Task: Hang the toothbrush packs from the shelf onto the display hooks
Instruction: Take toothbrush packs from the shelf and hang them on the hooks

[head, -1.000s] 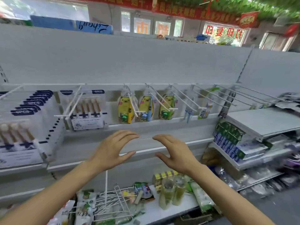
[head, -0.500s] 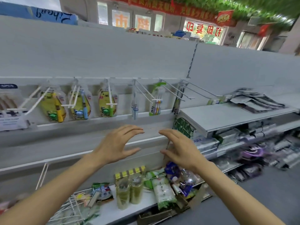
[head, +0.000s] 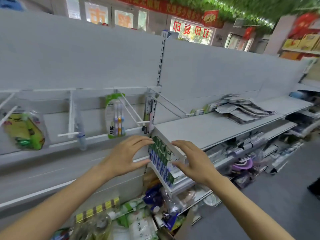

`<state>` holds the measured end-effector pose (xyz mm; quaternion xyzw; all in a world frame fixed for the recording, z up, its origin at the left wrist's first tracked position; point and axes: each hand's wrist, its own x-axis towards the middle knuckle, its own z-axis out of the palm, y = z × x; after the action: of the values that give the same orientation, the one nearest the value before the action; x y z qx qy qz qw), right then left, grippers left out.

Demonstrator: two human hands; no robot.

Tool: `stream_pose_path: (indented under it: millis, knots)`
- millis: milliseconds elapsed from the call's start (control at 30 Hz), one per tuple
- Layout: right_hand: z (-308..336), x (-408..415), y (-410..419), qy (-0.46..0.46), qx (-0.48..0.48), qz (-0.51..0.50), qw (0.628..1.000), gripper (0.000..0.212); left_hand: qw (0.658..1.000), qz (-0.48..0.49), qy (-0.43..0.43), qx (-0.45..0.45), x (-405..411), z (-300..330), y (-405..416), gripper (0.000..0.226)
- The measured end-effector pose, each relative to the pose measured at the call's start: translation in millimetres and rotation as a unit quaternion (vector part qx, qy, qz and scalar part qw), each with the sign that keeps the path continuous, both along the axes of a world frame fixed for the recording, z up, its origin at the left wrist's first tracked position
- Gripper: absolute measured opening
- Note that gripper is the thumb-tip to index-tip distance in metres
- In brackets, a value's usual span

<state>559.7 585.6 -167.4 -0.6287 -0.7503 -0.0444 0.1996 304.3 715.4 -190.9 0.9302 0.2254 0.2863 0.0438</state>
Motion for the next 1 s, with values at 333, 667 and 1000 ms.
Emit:
stream_pose_path:
  millis: [333, 667, 1000]
  knots:
    - [5, 154, 41, -0.011, 0.007, -0.061, 0.998, 0.058, 0.999, -0.032, -0.005, -0.037, 150, -1, 57, 0.057]
    - [-11, 353, 131, -0.044, -0.023, -0.087, 0.995, 0.056, 0.997, 0.065, -0.012, -0.042, 328, -20, 130, 0.052]
    - [-25, 541, 241, -0.072, -0.042, -0.102, 0.991, 0.055, 0.974, 0.213, -0.006, -0.083, 491, -30, 218, 0.057]
